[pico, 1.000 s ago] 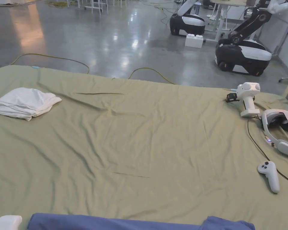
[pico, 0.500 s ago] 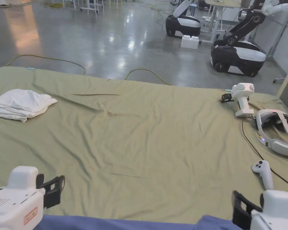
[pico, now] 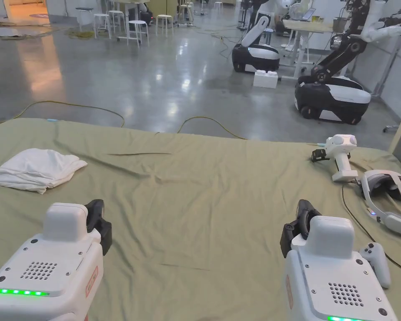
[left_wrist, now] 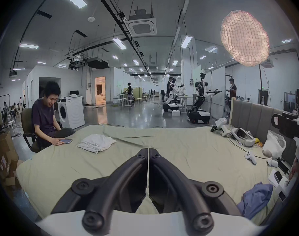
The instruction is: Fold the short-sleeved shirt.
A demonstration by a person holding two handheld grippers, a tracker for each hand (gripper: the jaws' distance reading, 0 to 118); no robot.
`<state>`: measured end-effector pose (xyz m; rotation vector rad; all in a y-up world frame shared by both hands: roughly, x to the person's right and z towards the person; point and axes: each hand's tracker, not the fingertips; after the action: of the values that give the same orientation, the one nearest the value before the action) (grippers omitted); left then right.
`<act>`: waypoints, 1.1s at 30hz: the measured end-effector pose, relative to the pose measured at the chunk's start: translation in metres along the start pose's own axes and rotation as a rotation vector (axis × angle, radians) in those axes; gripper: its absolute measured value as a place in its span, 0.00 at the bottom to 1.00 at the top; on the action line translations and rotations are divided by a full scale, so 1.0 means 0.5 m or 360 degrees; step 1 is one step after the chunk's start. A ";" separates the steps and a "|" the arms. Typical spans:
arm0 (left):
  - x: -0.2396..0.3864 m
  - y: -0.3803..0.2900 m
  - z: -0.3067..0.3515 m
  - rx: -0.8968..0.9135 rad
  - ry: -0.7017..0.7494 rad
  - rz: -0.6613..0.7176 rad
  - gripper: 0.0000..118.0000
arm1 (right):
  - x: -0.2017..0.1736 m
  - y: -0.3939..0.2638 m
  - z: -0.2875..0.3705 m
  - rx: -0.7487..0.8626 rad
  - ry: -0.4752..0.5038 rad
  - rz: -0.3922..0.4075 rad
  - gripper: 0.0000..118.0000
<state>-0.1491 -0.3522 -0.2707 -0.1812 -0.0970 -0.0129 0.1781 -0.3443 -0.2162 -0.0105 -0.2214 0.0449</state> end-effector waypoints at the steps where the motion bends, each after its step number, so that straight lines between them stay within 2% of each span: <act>1: -0.003 0.002 0.003 0.0009 0.0009 0.0010 0.00 | -0.002 0.002 0.001 0.0005 0.0002 -0.0009 0.00; 3: -0.019 0.005 0.004 -0.0024 -0.0062 0.0072 0.00 | -0.007 0.006 0.002 0.0007 0.0014 -0.0007 0.00; 6: -0.044 -0.007 0.009 -0.0075 -0.0013 0.0065 0.00 | -0.010 0.007 -0.001 -0.0018 0.0024 0.0005 0.00; 10: -0.125 -0.052 0.001 -0.0357 -0.0078 0.0140 0.00 | -0.007 -0.002 -0.004 -0.0063 0.0039 -0.0006 0.00; 15: -0.262 -0.157 -0.021 -0.0852 -0.0237 0.0382 0.00 | -0.004 -0.028 -0.011 -0.0179 0.0092 -0.0005 0.00; 22: -0.419 -0.319 -0.036 -0.1241 -0.0470 0.0805 0.00 | -0.004 -0.074 -0.015 -0.0360 0.0154 -0.0009 0.00; 24: -0.434 -0.329 -0.037 -0.1318 -0.0550 0.0909 0.02 | -0.006 -0.081 -0.014 -0.0384 0.0162 0.0000 0.00; 26: -0.448 -0.352 -0.048 -0.1363 -0.0613 0.0988 0.17 | -0.007 -0.088 -0.014 -0.0405 0.0172 0.0022 0.00; 27: -0.454 -0.363 -0.057 -0.1403 -0.0641 0.1019 0.35 | -0.007 -0.089 -0.012 -0.0413 0.0179 0.0030 0.00; 28: -0.420 -0.353 -0.046 -0.1412 -0.0669 0.1058 0.50 | -0.008 -0.091 -0.012 -0.0420 0.0183 0.0040 0.00; 29: -0.421 -0.360 -0.051 -0.1406 -0.0691 0.1078 0.58 | -0.008 -0.092 -0.012 -0.0425 0.0186 0.0045 0.00; 33: -0.464 -0.434 -0.092 -0.1398 -0.0685 0.1127 0.60 | -0.006 -0.103 -0.009 -0.0442 0.0187 0.0072 0.00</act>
<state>-0.3804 -0.5730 -0.2993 -1.0890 -0.4512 0.7021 0.1783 -0.3961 -0.2205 -0.2942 -0.1087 0.0581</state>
